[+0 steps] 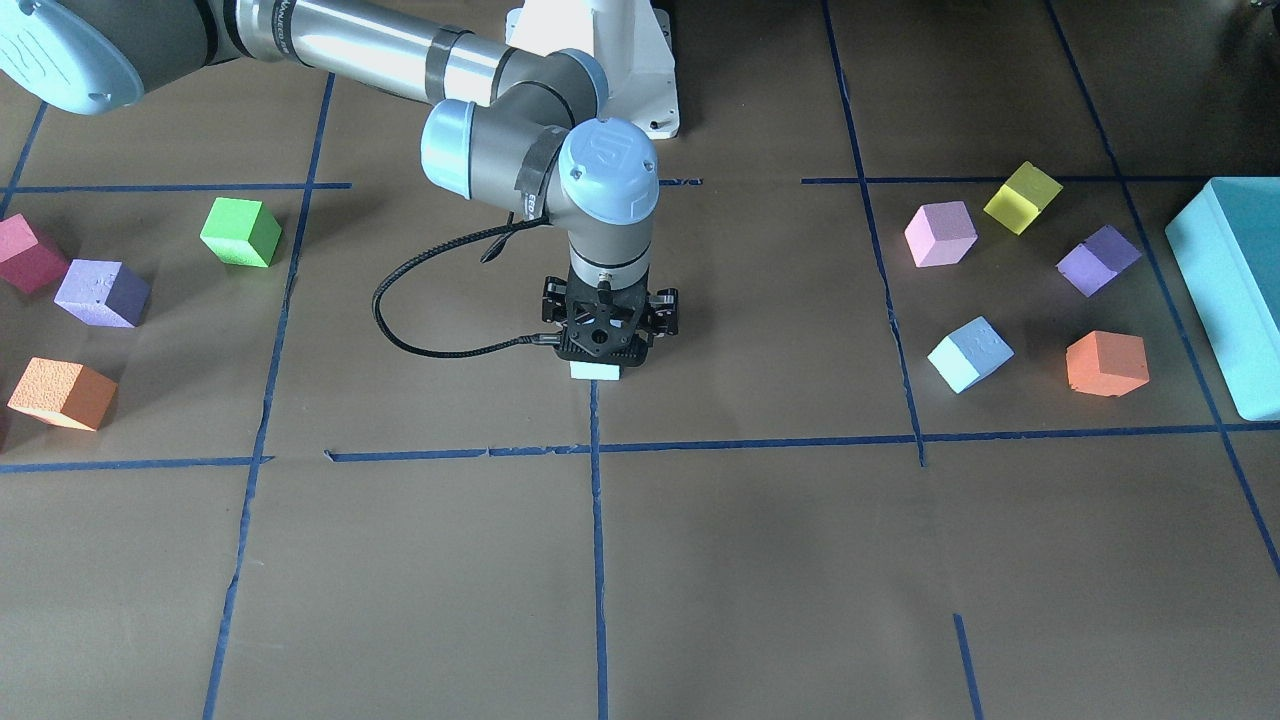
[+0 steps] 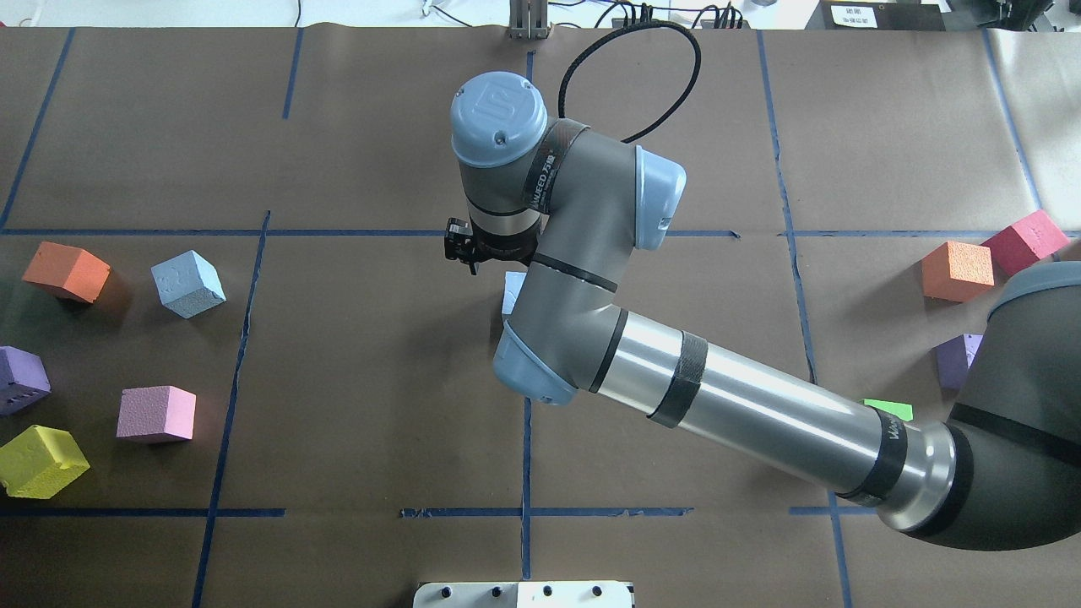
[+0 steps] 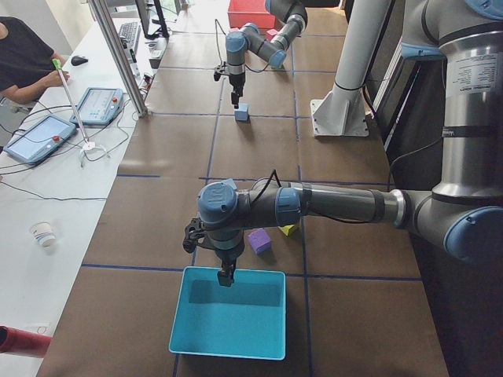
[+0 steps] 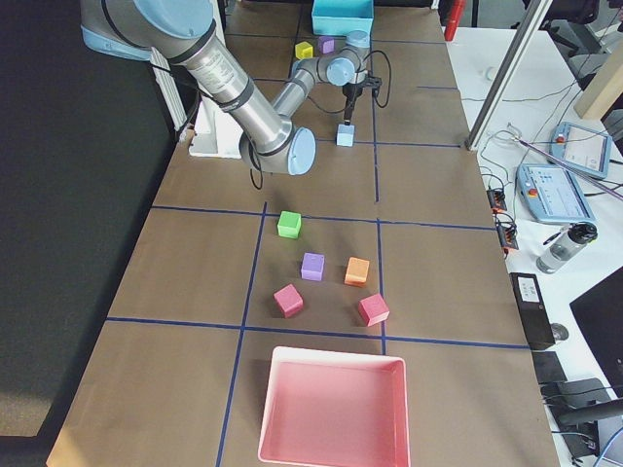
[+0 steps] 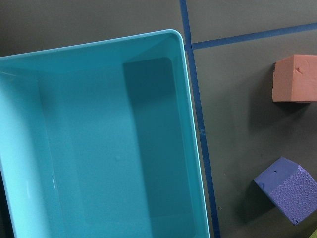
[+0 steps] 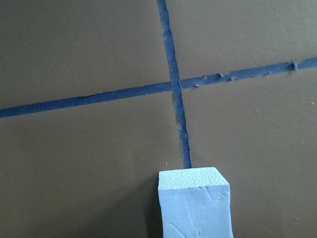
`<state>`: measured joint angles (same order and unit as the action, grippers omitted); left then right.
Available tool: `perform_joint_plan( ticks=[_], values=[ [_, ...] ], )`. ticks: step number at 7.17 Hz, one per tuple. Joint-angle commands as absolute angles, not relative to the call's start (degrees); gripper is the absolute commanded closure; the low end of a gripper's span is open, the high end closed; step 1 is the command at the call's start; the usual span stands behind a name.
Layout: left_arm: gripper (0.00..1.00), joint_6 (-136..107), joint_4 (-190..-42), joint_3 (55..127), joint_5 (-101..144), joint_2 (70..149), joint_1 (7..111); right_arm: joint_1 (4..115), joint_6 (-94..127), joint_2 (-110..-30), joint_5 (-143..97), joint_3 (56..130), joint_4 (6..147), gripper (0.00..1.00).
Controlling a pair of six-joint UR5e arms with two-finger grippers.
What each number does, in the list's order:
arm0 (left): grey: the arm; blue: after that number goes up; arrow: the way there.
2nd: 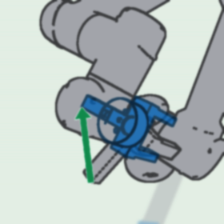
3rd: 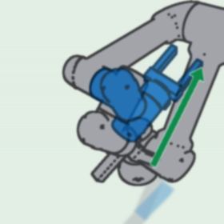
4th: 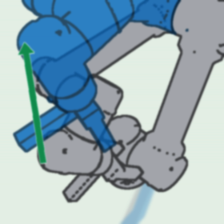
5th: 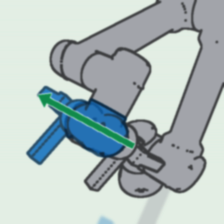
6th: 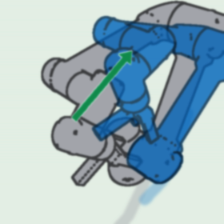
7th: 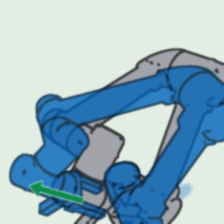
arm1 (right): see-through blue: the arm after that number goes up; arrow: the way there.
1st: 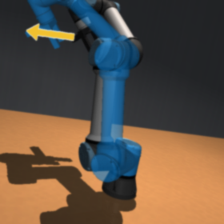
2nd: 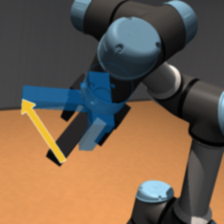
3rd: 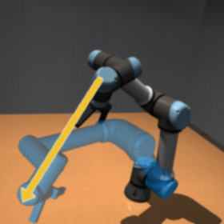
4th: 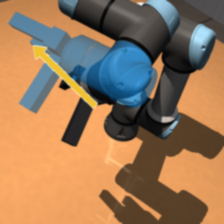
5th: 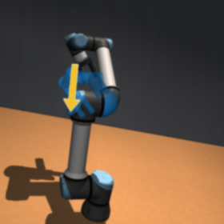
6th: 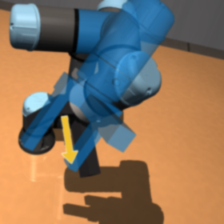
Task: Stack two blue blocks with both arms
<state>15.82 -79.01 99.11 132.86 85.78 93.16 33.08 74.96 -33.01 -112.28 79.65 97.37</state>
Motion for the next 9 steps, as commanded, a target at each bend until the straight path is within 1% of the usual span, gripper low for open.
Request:
perform_joint_plan(
  ticks=[1,2,3,4,6,7,9],
  values=[
    [0.0,15.6,-79.1,100.5,132.9,86.0,93.2,34.8,74.4,-32.9,-112.8,88.9,108.2,0.0],
    [0.0,14.6,-78.8,102.5,132.9,86.9,92.6,36.7,73.5,-33.0,-113.5,93.6,112.6,0.0],
    [0.0,8.8,-79.2,104.0,133.4,88.3,92.5,40.0,69.6,-33.9,-115.3,97.7,116.9,0.0],
    [0.0,3.8,-78.4,109.1,133.4,88.7,90.3,42.8,65.9,-37.0,-117.6,102.9,119.7,0.0],
    [0.0,-9.3,-77.3,117.4,133.6,88.9,84.8,50.2,55.4,-46.2,-120.8,109.7,119.9,0.0],
    [0.0,-18.2,-77.3,118.6,133.6,91.6,80.2,54.8,48.6,-50.7,-122.6,111.4,119.9,0.0],
    [0.0,-30.4,-78.0,118.1,133.2,94.9,73.8,62.9,35.7,-56.2,-125.6,112.1,119.9,0.0]
  ],
)
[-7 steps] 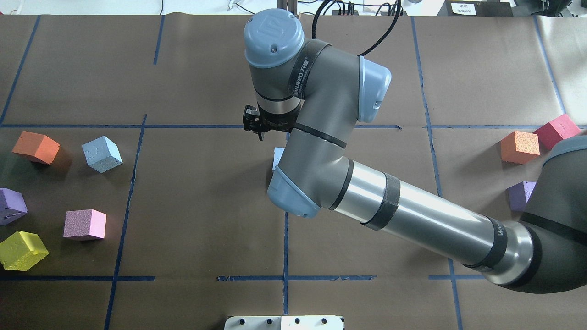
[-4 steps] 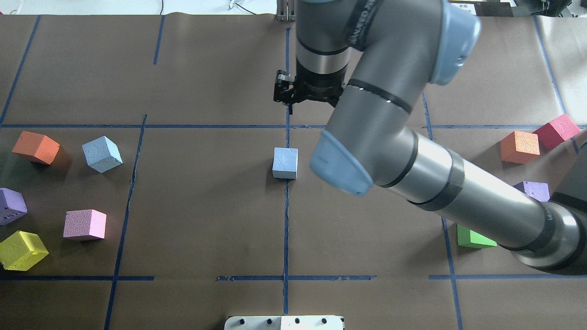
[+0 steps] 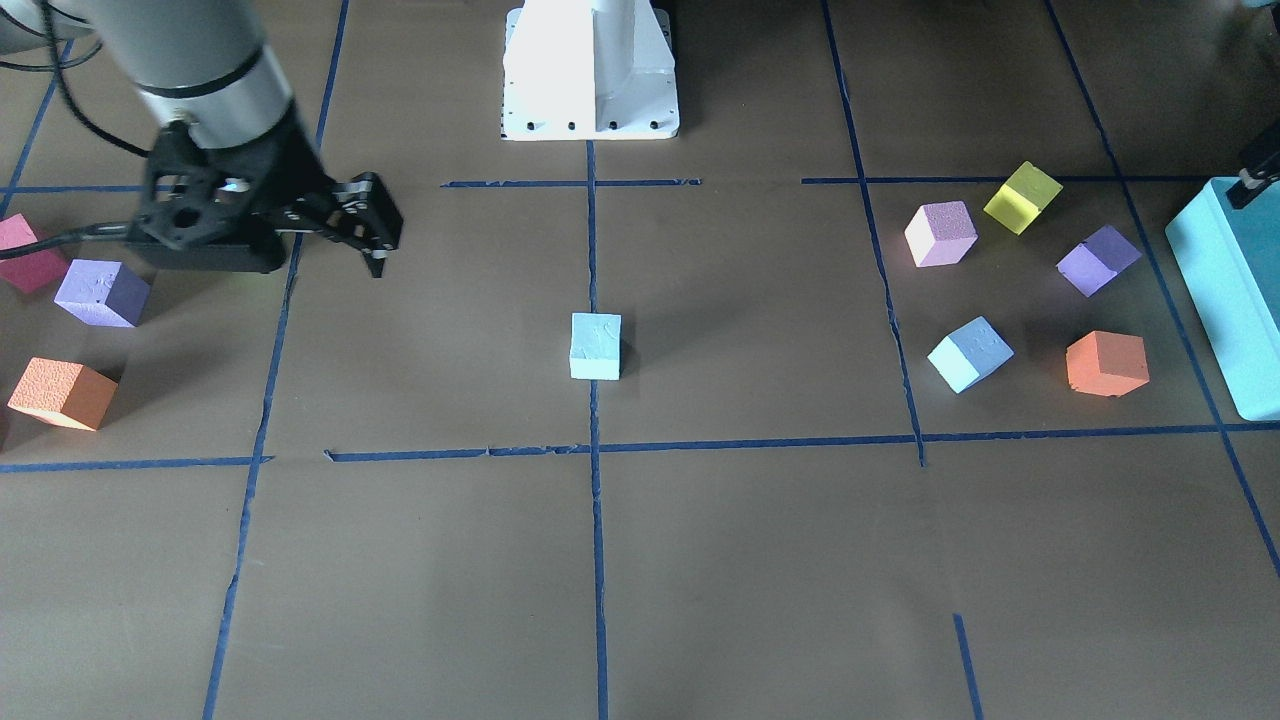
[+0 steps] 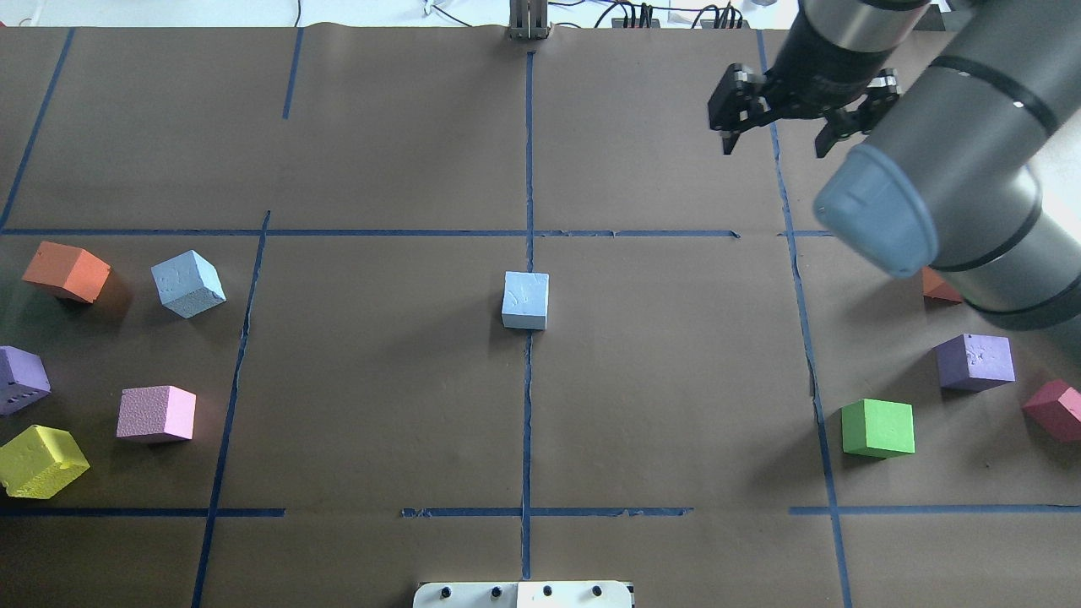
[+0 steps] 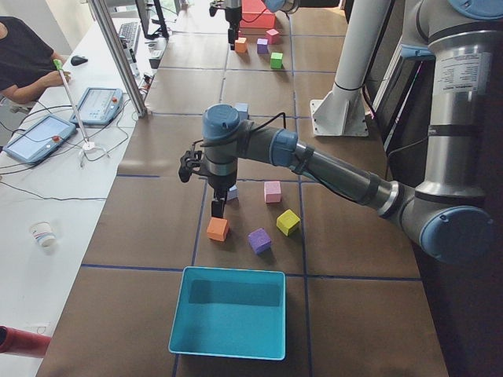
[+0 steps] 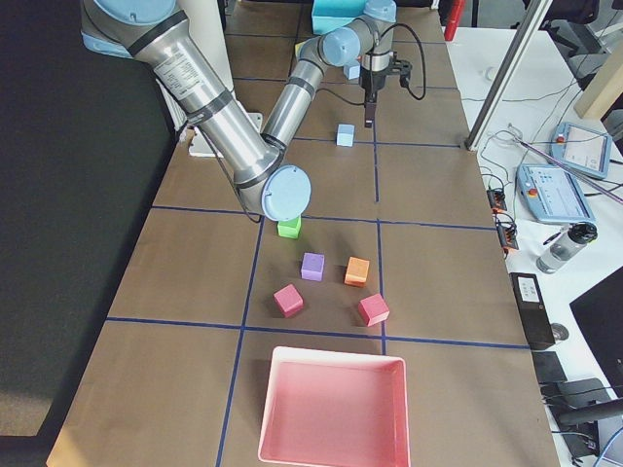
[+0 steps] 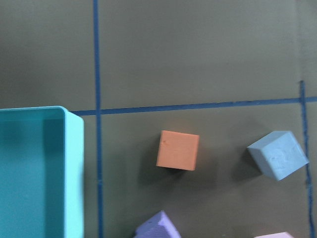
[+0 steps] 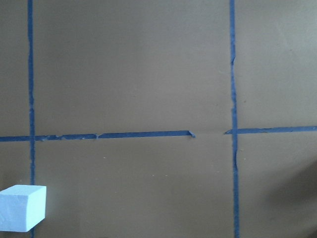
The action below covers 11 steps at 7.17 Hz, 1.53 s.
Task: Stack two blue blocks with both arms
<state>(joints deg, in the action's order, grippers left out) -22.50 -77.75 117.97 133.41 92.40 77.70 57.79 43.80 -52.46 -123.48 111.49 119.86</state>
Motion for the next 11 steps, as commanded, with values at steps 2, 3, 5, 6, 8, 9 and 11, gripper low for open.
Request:
perform_joint_plan(
  ticks=[2,3,5,6,8,9,11],
  values=[
    [0.0,-43.9,-78.5,117.2,130.0,98.4,66.2,69.3,22.0,-61.8,-126.9,112.0,119.8,0.0],
    [0.0,-51.5,-82.5,115.5,127.2,99.2,63.0,72.3,16.8,-64.1,-128.3,111.7,119.8,0.0],
    [0.0,-63.7,-97.0,106.2,121.9,100.1,58.5,76.2,7.9,-67.6,-128.4,111.3,119.6,0.0],
    [0.0,-67.8,-101.6,103.0,118.9,100.2,55.6,77.9,4.1,-69.8,-128.8,111.3,119.4,0.0],
    [0.0,-70.3,-103.7,98.5,117.2,102.6,53.9,81.8,-1.5,-72.4,-131.7,109.7,119.3,0.0],
    [0.0,-70.4,-103.7,97.8,115.2,102.8,53.0,82.1,-1.8,-72.9,-132.0,109.7,119.3,0.0],
    [0.0,-70.5,-103.8,96.9,114.3,102.2,51.9,82.1,-1.6,-72.9,-132.1,109.7,119.3,0.0]
  ],
)
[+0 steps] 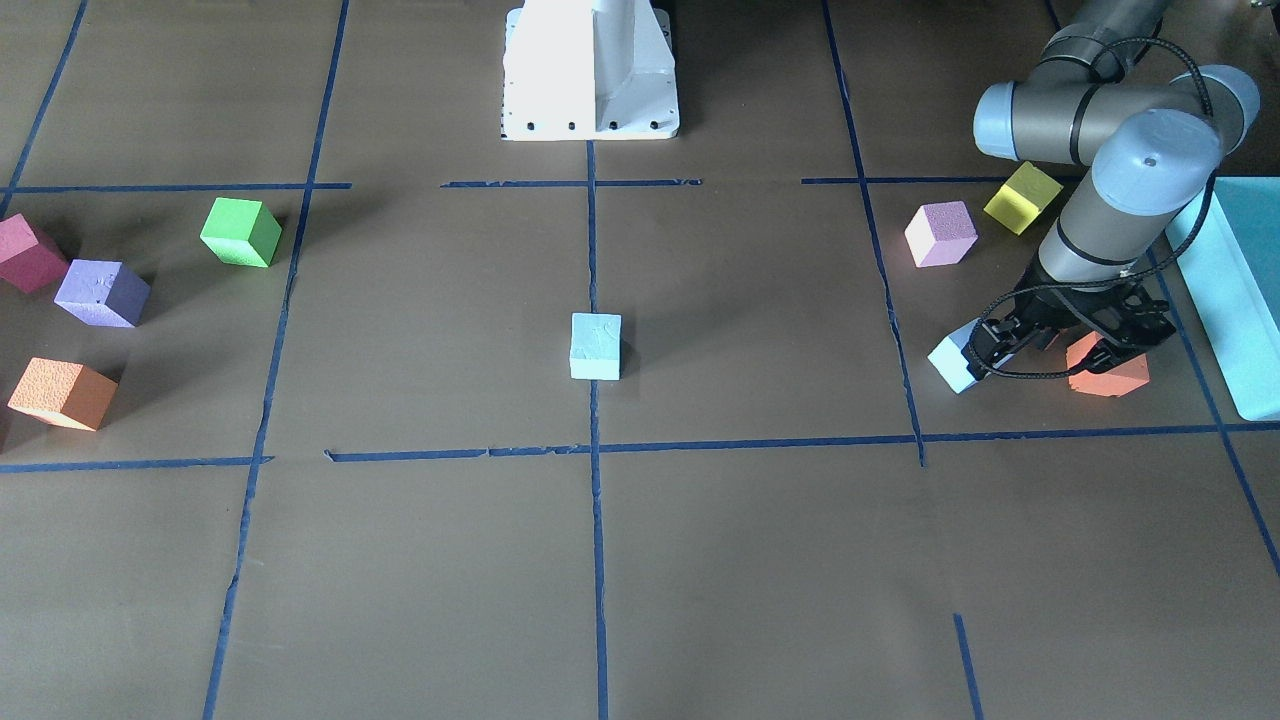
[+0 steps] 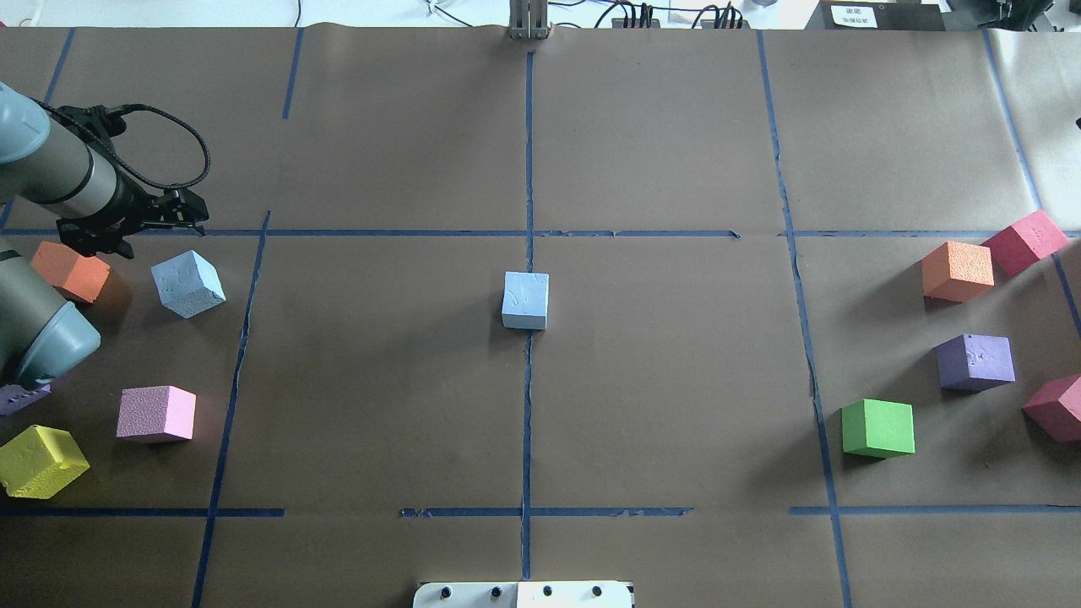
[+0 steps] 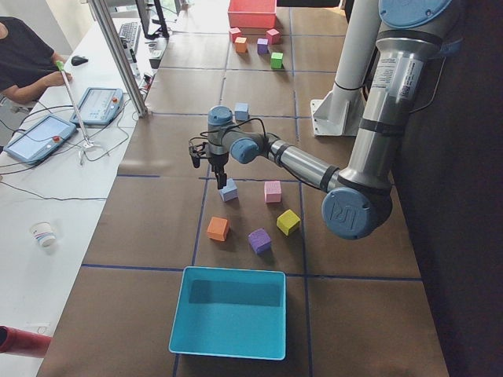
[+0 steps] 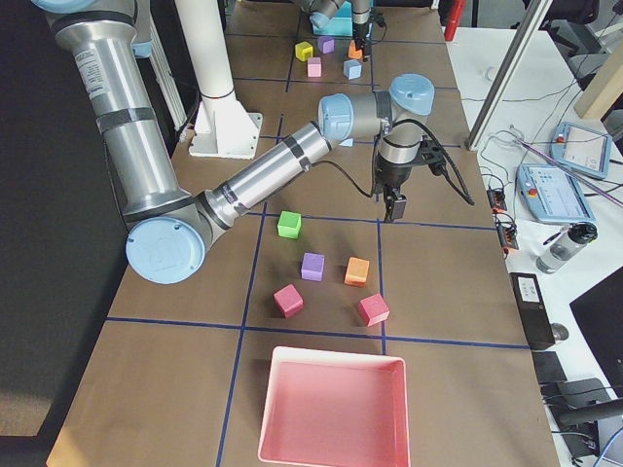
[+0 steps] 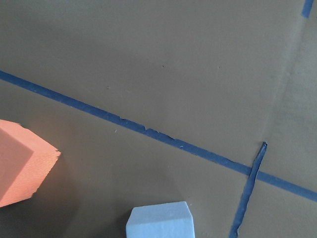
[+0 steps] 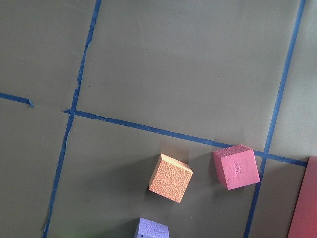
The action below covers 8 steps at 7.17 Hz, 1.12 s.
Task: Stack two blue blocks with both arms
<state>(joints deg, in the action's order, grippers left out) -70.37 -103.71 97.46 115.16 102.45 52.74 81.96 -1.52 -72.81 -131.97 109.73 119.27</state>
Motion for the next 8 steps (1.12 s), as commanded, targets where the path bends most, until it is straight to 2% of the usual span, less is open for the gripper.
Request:
perform_joint_plan(
  ticks=[1,8],
  values=[
    [0.0,-71.4,-103.8,96.9,114.3,102.2,50.6,82.2,-1.6,-72.9,-132.0,109.7,119.3,0.0],
    [0.0,-73.1,-103.9,93.0,114.3,102.5,47.6,82.1,-1.1,-73.2,-131.7,109.7,119.3,0.0]
  ],
)
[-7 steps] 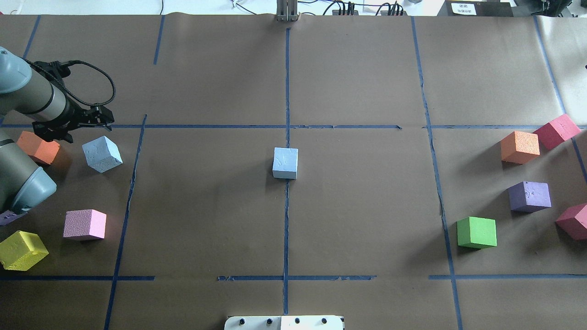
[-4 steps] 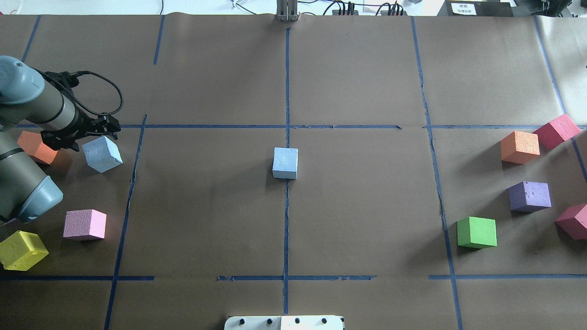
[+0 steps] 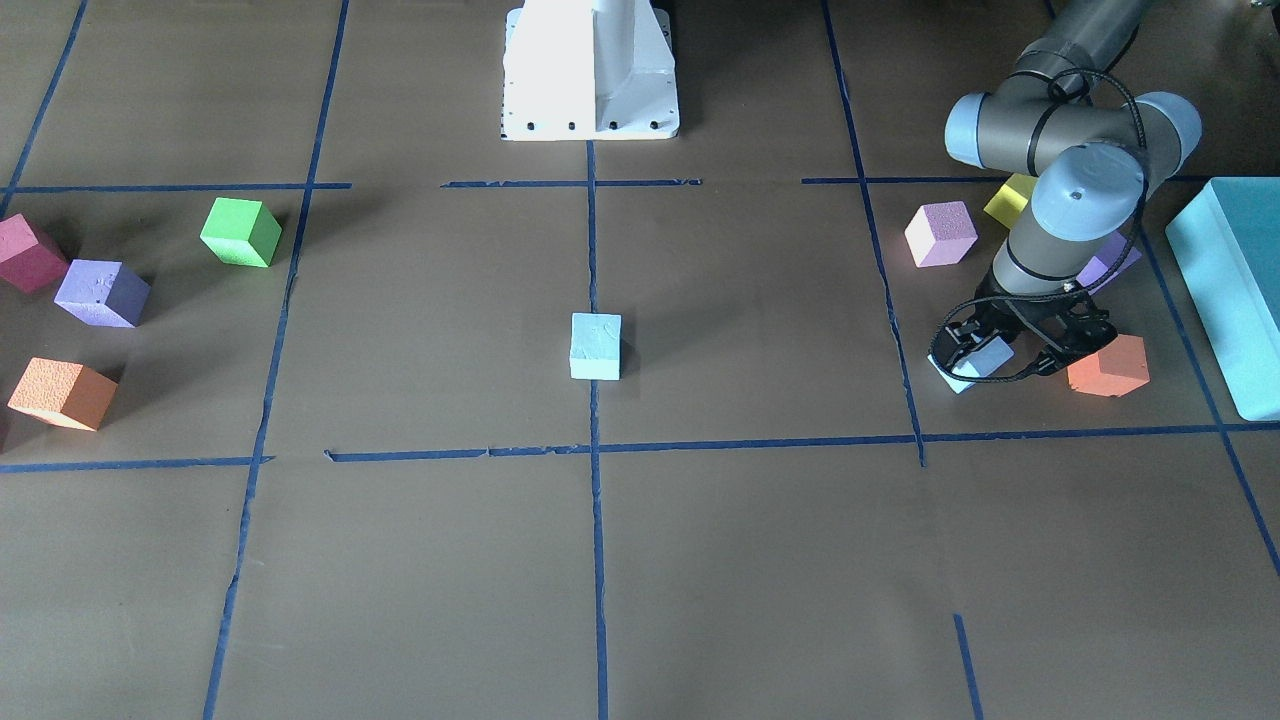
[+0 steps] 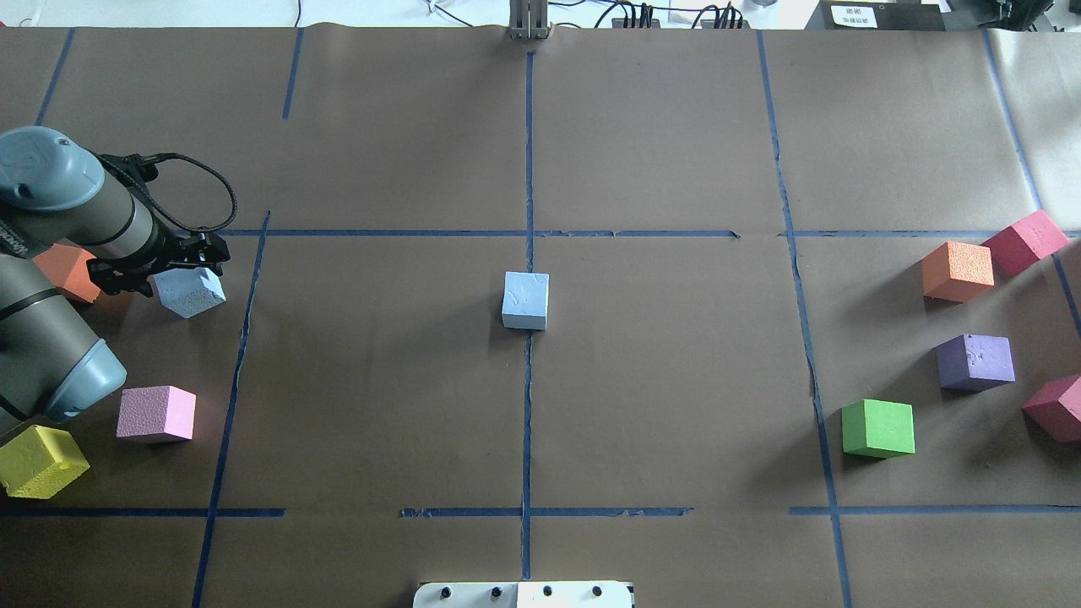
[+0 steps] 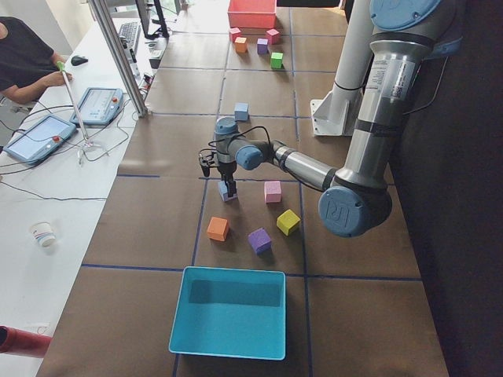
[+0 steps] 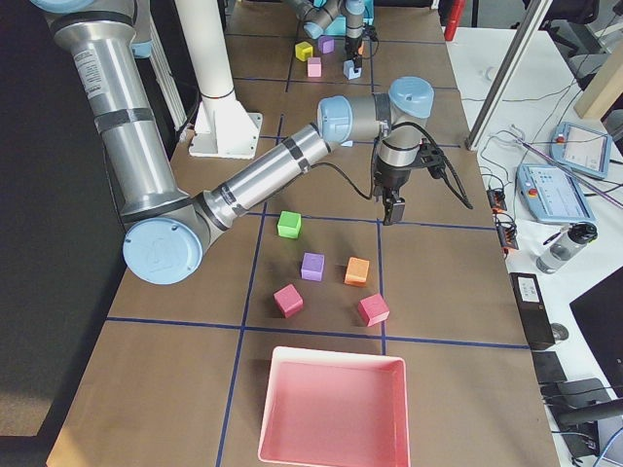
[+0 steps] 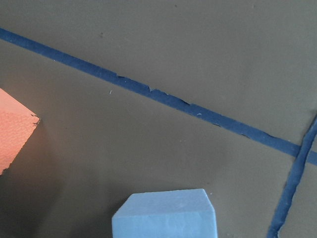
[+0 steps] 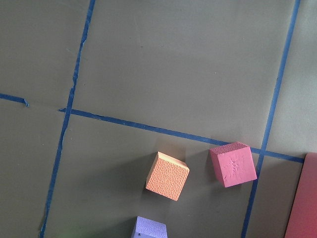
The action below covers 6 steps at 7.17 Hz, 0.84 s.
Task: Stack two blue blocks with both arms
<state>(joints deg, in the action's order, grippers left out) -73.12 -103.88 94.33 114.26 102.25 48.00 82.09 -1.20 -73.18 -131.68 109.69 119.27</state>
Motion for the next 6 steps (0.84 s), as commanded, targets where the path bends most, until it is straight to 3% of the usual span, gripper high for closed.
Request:
perform_joint_plan(
  ticks=[1,2,4,5,6],
  values=[
    [0.0,-73.1,-103.9,92.6,114.4,102.7,47.5,82.1,-1.2,-73.2,-131.6,109.7,119.2,0.0],
    [0.1,-73.2,-103.9,93.2,114.5,102.7,47.5,82.1,-1.2,-73.2,-131.5,109.7,119.2,0.0],
    [0.83,-73.1,-103.7,94.0,115.0,102.7,47.5,82.1,-1.2,-73.3,-131.4,109.7,119.2,0.0],
    [0.97,-72.5,-103.3,95.1,115.9,102.4,47.6,82.1,-1.3,-73.3,-131.5,109.7,119.3,0.0],
    [1.0,-72.3,-102.6,98.1,119.4,102.1,48.2,82.4,-1.1,-73.6,-132.0,110.0,119.3,0.0]
  ],
)
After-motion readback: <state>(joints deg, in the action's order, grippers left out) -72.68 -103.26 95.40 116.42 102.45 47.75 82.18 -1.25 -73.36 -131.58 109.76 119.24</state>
